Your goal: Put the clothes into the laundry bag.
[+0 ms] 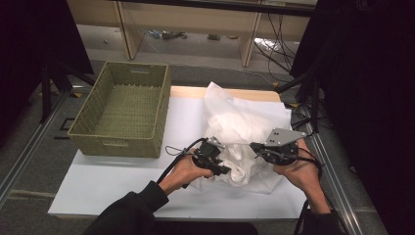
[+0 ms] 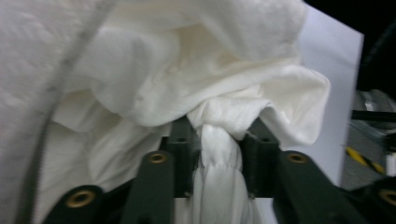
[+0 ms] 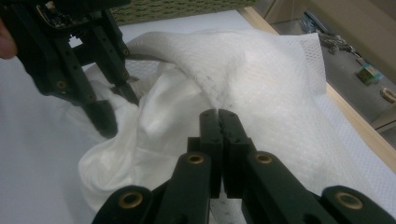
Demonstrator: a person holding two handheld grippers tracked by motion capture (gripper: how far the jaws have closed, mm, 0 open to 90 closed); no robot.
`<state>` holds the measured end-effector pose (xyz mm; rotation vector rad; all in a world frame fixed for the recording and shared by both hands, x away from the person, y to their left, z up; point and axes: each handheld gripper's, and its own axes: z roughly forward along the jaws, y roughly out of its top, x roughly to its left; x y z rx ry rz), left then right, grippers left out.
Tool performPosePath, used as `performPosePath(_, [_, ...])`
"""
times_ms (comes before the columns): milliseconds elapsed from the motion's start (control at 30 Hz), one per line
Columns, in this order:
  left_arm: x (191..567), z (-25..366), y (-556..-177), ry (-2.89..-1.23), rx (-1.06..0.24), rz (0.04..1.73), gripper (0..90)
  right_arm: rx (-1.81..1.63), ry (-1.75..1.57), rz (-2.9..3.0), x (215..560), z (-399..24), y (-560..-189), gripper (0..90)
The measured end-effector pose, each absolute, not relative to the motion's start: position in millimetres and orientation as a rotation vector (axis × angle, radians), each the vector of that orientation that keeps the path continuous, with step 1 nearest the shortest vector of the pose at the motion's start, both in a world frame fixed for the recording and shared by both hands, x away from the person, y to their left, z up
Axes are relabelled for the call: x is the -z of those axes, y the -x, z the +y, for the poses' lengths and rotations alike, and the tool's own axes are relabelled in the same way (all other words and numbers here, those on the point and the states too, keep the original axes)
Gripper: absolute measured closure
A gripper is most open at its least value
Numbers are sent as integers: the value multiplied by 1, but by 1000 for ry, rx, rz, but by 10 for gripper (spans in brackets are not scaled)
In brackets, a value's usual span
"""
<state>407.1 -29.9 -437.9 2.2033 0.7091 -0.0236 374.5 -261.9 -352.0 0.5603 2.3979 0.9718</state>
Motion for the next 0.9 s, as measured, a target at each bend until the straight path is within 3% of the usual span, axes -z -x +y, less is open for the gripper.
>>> performPosePath(67, [444, -34, -407, -2221, -41, 708, 776, -967, -569, 2404, 352, -261, -374, 900])
performPosePath(167, [451, -38, -409, -2294, -139, 666, 806, -962, -561, 2407, 352, -260, -374, 900])
performPosePath(267, [451, -55, -424, -2146, -277, 766, 810, -956, -573, 2409, 353, -260, -374, 900])
performPosePath(433, [438, -71, -439, -2046, -418, 803, 813, -952, -572, 2399, 351, -262, -374, 900])
performPosePath(567, [439, -75, -448, -2022, -460, 813, 808, -949, -585, 2394, 351, -265, -375, 900])
performPosePath(633, [454, -74, -454, -2060, -417, 852, 797, -936, -590, 2404, 356, -264, -376, 900])
performPosePath(733, [456, -66, -448, -2087, -336, 841, 742, -912, -589, 2424, 362, -262, -378, 900])
performPosePath(900, [444, -49, -426, -2162, -227, 813, 465, -918, -602, 2421, 361, -262, -378, 900])
